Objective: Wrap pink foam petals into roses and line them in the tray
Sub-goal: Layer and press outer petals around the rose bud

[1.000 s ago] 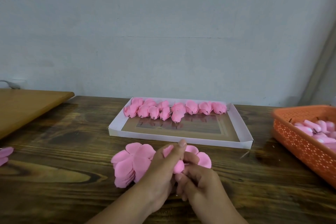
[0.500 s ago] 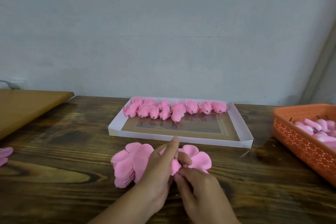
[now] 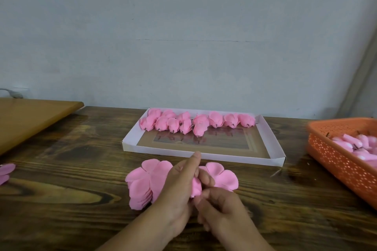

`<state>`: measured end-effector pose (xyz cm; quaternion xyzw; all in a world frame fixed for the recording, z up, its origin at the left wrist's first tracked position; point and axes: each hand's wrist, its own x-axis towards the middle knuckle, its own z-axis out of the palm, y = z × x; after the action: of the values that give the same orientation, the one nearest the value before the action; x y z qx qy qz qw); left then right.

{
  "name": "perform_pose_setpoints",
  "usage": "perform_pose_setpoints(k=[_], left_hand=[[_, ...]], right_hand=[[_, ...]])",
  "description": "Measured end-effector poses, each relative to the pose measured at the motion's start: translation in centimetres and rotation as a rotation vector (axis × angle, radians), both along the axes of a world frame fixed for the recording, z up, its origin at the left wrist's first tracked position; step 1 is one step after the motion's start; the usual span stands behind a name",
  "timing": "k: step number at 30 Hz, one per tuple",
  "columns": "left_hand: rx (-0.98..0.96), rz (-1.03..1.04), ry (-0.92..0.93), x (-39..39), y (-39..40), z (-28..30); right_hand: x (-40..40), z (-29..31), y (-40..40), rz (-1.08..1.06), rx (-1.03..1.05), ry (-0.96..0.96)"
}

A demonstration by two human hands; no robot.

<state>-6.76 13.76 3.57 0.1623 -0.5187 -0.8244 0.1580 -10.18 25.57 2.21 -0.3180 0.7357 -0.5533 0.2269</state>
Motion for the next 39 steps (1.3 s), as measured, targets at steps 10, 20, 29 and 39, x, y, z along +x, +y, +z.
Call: perform_pose_setpoints(k=[10, 20, 29, 39], left_hand=[[0.090, -0.016, 0.001, 0.1, 0.1, 0.1], [0.015, 0.091, -0.050, -0.1, 0.4, -0.1], [-0.115, 0.039, -0.041, 0.2, 0.9, 0.3], [-0.156, -0.015, 0.003, 0.5, 1.1, 0.6]], right_hand=[[-0.3, 0.6, -0.1, 0.051, -0.286, -0.794], [0.5, -0.3, 0.3, -0.044, 0.169, 0.476], [-0.3, 0.3, -0.1, -0.162, -0.206, -0.153], [-1.5, 0.4, 0.2, 0.015, -0.404, -0.682]])
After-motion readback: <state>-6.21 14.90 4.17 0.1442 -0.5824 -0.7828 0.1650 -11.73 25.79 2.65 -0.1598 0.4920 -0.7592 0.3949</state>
